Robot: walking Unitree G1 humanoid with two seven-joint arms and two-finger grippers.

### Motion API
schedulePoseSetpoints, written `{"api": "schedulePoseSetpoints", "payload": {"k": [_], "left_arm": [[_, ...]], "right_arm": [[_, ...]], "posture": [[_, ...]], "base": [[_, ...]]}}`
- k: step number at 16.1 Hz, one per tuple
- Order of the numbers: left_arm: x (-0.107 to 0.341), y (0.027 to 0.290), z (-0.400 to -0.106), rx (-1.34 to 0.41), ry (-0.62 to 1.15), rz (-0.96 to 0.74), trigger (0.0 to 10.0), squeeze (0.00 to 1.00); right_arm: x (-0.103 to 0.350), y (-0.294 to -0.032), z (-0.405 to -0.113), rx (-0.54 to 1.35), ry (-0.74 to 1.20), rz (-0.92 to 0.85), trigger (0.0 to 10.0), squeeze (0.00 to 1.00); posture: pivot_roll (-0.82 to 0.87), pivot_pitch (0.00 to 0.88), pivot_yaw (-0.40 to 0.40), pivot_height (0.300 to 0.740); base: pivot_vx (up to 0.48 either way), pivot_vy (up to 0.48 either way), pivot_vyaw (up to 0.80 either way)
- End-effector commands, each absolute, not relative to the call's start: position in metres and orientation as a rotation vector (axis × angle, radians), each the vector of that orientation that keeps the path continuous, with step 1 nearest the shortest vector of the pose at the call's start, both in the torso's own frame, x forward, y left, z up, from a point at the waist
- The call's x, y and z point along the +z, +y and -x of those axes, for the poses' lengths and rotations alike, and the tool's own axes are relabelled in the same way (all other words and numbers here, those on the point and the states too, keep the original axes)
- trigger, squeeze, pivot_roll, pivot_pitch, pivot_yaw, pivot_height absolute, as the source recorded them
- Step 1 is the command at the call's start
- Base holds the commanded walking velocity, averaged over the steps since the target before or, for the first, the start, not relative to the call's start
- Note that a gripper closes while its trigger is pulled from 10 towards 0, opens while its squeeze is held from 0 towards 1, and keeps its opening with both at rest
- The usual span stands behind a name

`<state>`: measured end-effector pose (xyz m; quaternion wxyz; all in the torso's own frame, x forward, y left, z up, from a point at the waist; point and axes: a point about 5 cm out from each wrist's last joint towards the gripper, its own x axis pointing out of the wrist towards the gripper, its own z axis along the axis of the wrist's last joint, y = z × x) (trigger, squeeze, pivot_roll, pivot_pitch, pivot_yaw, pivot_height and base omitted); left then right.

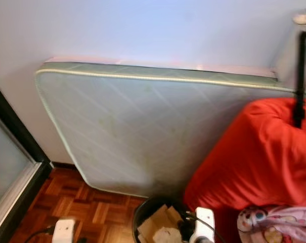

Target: Clean up the room

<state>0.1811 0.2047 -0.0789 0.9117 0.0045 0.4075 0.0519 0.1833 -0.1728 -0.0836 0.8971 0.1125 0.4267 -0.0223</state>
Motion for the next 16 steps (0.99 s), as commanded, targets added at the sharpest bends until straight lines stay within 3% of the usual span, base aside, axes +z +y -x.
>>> {"api": "schedulePoseSetpoints", "payload": {"k": [1, 16], "left_arm": [[-0.0832, 0.2099, -0.1702, 0.125, 0.87, -0.014, 10.0, 0.0], [-0.0827, 0.209, -0.1709, 0.138, 0.853, 0.014, 10.0, 0.0]], "right_arm": [[-0.0806, -0.1699, -0.1896, -0.027, 0.863, -0.223, 10.0, 0.0], [-0.0804, -0.1721, -0.1898, -0.062, 0.858, -0.246, 10.0, 0.0]], "posture": [[0.1, 0.0, -0.05, 0.74], [0.1, 0.0, -0.053, 0.74]], "base": [[0.0, 0.0, 0.8], [0.0, 0.0, 0.04]]}}
